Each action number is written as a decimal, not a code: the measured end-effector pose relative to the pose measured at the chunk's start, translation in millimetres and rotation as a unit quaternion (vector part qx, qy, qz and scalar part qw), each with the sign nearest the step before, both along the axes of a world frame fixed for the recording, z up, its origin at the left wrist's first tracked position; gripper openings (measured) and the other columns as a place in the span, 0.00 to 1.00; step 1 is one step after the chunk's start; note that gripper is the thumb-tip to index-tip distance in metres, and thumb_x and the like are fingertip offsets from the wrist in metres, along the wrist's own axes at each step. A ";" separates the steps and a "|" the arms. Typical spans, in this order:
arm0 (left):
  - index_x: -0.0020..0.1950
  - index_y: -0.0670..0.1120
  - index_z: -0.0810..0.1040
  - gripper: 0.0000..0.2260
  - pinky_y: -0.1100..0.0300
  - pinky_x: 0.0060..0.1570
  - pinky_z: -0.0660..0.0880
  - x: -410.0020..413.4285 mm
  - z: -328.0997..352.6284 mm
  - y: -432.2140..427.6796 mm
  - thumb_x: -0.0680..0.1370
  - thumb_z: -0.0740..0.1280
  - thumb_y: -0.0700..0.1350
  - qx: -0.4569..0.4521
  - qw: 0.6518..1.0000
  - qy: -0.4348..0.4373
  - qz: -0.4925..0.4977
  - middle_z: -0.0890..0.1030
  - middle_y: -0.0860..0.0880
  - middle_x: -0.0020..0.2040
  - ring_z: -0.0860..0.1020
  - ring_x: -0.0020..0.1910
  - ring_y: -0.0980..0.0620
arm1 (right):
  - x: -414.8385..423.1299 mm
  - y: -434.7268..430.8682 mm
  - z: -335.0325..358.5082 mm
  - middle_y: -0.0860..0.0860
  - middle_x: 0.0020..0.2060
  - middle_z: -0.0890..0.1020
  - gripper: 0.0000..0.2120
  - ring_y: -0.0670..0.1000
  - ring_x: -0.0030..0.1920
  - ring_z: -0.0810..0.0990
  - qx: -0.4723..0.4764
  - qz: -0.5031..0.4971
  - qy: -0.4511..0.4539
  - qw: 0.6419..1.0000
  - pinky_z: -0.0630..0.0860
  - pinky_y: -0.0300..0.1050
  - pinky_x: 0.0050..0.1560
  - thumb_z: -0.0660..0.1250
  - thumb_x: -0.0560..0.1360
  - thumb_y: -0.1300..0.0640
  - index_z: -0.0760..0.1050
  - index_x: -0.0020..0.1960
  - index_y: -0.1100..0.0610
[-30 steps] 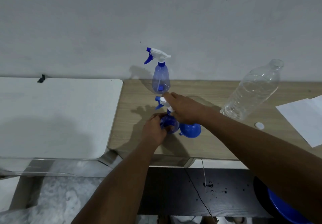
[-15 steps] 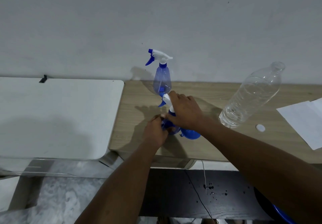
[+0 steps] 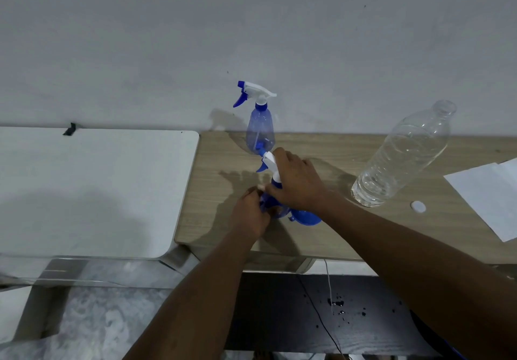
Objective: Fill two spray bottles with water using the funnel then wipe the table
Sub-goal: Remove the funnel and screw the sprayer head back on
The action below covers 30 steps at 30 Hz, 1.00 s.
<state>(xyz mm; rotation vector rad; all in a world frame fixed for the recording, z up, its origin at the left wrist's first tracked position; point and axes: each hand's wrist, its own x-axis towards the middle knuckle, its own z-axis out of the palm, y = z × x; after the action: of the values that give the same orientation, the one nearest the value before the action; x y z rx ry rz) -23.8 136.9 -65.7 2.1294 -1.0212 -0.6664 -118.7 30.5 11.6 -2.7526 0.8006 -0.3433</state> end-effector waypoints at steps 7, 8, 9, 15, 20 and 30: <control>0.68 0.53 0.74 0.23 0.54 0.60 0.75 -1.0 2.0 4.0 0.74 0.74 0.45 -0.020 0.998 0.064 0.005 0.81 0.52 0.56 0.79 0.56 0.51 | 0.1 5.2 -7.3 0.53 0.51 0.77 0.20 0.54 0.45 0.76 0.065 -0.052 -0.058 0.995 0.68 0.45 0.44 0.71 0.74 0.53 0.68 0.61 0.57; 0.68 0.53 0.74 0.24 0.56 0.59 0.75 0.5 4.6 6.0 0.74 0.75 0.45 -0.025 0.997 0.075 0.016 0.81 0.54 0.54 0.79 0.55 0.52 | -0.2 6.6 -8.3 0.51 0.49 0.77 0.19 0.52 0.44 0.76 0.104 -0.062 -0.090 0.989 0.68 0.43 0.41 0.73 0.73 0.51 0.70 0.58 0.56; 0.67 0.53 0.75 0.24 0.56 0.58 0.75 2.8 6.1 7.6 0.73 0.76 0.46 -0.032 0.996 0.085 0.026 0.80 0.54 0.53 0.79 0.54 0.52 | -0.7 7.3 -8.6 0.49 0.46 0.78 0.18 0.50 0.43 0.76 0.149 -0.067 -0.126 0.978 0.69 0.41 0.40 0.75 0.72 0.50 0.73 0.56 0.55; 0.62 0.57 0.78 0.23 0.54 0.52 0.80 7.4 29.0 11.1 0.69 0.79 0.51 -0.063 0.982 0.178 0.003 0.85 0.49 0.45 0.83 0.45 0.52 | -1.3 8.7 6.5 0.49 0.44 0.84 0.14 0.49 0.44 0.81 0.333 -0.086 -0.282 0.896 0.77 0.42 0.45 0.77 0.70 0.53 0.79 0.54 0.52; 0.65 0.54 0.75 0.28 0.51 0.53 0.80 -12.1 41.7 12.7 0.68 0.79 0.54 -0.035 0.975 0.207 -0.076 0.86 0.49 0.46 0.85 0.46 0.53 | -0.2 10.4 20.6 0.53 0.45 0.86 0.09 0.52 0.45 0.84 0.415 -0.101 -0.288 0.857 0.78 0.47 0.50 0.70 0.78 0.53 0.82 0.56 0.54; 0.63 0.50 0.77 0.16 0.58 0.56 0.72 79.4 26.4 75.0 0.76 0.70 0.49 0.063 0.987 -0.012 0.144 0.83 0.48 0.55 0.80 0.57 0.48 | -61.5 2.7 12.3 0.58 0.38 0.84 0.15 0.53 0.38 0.82 0.527 -0.106 -0.021 0.843 0.79 0.49 0.35 0.70 0.78 0.53 0.81 0.47 0.67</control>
<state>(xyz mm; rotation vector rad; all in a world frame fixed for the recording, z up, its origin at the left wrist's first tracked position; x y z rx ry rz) 55.6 211.9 -39.2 2.3410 -0.6785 -0.5763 -180.2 33.2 24.0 -1.6211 0.9088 0.0292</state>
